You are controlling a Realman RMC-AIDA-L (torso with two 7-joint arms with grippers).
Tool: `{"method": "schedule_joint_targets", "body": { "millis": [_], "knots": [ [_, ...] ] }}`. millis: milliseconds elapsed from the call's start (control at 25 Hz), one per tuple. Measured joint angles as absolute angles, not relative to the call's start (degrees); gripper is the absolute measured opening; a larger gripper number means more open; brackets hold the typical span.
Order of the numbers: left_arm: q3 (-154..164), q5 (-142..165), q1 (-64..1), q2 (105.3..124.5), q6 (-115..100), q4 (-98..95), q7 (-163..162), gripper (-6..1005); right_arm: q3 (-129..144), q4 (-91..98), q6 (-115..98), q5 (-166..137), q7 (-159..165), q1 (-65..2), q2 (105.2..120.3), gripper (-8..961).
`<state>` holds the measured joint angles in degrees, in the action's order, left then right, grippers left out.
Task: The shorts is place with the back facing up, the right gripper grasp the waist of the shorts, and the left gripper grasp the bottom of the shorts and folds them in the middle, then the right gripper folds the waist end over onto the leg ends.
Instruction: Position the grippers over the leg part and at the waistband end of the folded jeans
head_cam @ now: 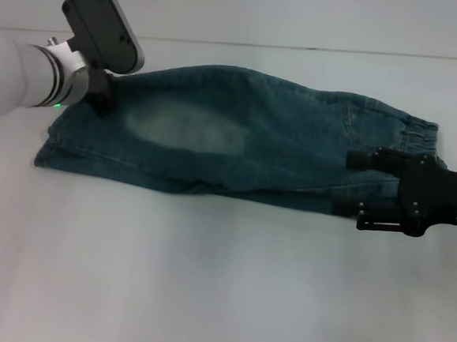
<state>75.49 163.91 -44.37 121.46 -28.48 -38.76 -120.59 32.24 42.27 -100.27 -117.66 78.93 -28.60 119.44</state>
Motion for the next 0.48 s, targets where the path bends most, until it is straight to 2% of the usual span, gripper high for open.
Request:
{"method": "schedule_joint_targets", "body": {
  "millis": [200, 480],
  "knots": [
    [75.32, 163.91, -47.14, 121.63, -26.57, -36.82, -120.74, 72, 32.25, 42.21, -100.12, -117.68, 78.97, -28.63, 119.44, 916],
    [73.50, 163.82, -50.93, 122.92, -21.10, -35.67, -121.27, 41, 32.71, 42.18, -100.03, -117.69, 78.93, -28.73, 119.44, 916]
  ]
}}
